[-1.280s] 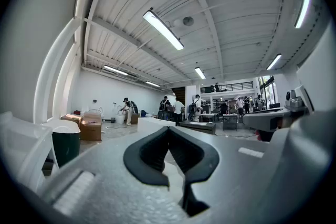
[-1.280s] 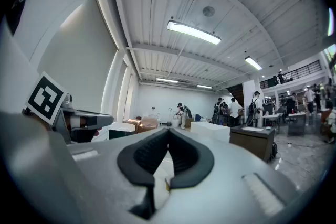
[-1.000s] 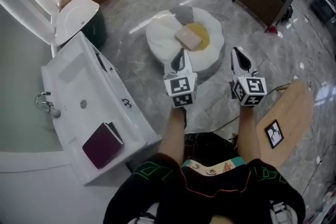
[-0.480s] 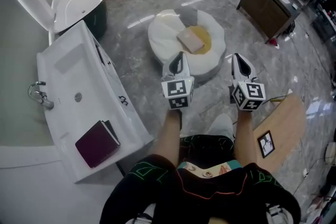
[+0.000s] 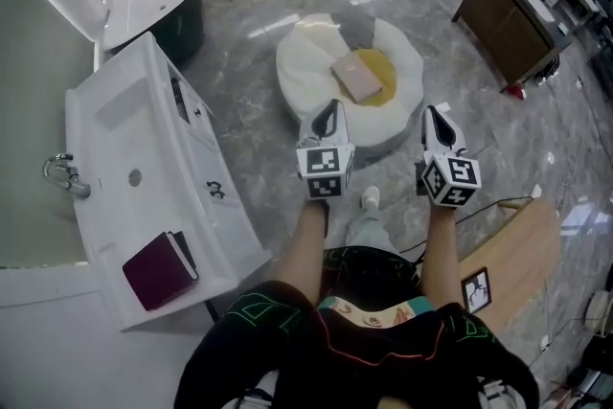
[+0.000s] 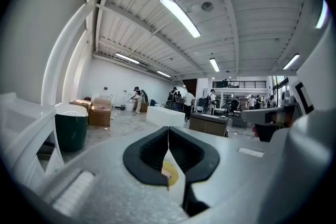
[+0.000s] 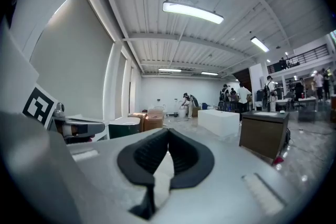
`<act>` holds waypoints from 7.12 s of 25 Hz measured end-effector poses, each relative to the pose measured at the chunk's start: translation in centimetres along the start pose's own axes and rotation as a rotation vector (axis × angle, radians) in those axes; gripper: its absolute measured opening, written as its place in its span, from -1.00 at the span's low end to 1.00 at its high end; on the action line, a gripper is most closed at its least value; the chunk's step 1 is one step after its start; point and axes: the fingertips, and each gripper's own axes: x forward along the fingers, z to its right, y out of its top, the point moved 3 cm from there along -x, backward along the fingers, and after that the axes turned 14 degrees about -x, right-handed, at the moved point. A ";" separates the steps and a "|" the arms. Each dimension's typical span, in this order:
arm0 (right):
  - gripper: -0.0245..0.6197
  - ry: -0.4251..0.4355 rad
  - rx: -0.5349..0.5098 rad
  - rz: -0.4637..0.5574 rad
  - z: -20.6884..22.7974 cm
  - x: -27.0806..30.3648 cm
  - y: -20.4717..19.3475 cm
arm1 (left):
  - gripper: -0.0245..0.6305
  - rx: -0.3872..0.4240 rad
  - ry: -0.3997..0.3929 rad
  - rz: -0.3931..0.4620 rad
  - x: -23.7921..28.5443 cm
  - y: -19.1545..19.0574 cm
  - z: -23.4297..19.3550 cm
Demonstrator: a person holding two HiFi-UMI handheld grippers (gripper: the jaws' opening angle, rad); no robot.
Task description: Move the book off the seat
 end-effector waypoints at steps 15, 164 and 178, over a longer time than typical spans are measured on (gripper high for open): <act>-0.82 0.187 0.177 -0.160 13.5 17.2 -13.1 | -0.89 -0.105 0.170 -0.287 20.0 -11.5 2.9; -0.11 -1.375 0.981 -0.351 26.5 -34.6 -57.4 | -0.09 0.894 -1.486 -1.031 13.4 -62.5 58.4; -0.11 -1.650 1.116 -0.315 27.3 -44.4 -61.4 | -0.09 1.061 -1.681 -1.145 5.8 -69.8 67.6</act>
